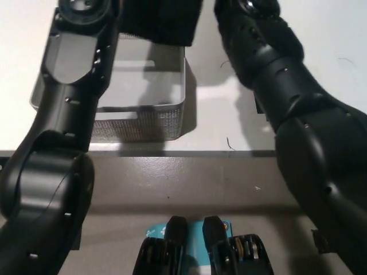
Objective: Use both hands to pick up a lunch bag on the right hand side and place it into a container on the left hand side
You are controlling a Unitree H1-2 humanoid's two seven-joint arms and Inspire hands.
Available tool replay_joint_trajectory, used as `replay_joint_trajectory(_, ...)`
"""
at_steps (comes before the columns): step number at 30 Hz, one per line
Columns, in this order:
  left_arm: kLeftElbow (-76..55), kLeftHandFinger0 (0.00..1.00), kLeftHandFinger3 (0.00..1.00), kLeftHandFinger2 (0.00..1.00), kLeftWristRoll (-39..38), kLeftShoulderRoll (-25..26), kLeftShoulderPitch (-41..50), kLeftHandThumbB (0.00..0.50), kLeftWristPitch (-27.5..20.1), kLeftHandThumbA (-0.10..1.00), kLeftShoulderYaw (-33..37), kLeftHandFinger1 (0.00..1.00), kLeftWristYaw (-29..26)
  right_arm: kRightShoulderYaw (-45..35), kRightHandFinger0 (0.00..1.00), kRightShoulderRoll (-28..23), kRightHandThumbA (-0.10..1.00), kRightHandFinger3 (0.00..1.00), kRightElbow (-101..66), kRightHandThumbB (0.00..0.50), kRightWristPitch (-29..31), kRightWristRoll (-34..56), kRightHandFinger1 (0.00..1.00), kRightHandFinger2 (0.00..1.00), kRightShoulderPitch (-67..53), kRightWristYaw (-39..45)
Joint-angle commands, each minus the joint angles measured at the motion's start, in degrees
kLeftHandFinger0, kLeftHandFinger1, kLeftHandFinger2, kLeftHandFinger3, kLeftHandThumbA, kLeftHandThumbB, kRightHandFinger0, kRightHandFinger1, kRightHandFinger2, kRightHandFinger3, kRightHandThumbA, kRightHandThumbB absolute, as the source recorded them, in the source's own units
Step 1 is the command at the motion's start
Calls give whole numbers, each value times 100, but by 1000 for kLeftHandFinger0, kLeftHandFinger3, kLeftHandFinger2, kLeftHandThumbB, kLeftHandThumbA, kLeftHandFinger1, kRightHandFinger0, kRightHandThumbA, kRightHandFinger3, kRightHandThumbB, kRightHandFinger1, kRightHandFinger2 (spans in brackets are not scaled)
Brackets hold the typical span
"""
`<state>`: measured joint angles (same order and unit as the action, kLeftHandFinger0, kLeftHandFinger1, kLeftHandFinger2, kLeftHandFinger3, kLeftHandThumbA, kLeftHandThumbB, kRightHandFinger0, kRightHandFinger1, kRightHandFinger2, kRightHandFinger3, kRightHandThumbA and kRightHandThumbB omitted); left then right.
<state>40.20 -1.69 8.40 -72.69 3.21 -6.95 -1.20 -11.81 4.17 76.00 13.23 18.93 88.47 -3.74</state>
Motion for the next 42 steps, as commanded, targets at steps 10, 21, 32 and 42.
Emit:
replay_joint_trajectory(10,-1654,1000,1000,1000,-90,-36,411,225,593,1000,-72,1000,-169,126,1000,720,1000,1000,3,30,139,-28,1000,1000,609,840)
replay_joint_trajectory(21,-1616,1000,1000,1000,-250,-126,815,191,741,1000,-206,1000,-226,388,1000,786,1000,1000,199,67,-75,-305,1000,1000,352,639)
replay_joint_trajectory(32,-2139,1000,1000,1000,22,261,1722,181,1478,1000,77,1000,61,1049,1000,606,1000,1000,253,60,-642,-944,1000,1000,-125,402)
replay_joint_trajectory(42,-1981,1000,1000,1000,542,2631,2228,248,1257,1000,914,1000,1201,2047,1000,-758,873,1000,-123,107,-646,-1790,1000,1000,-420,201)
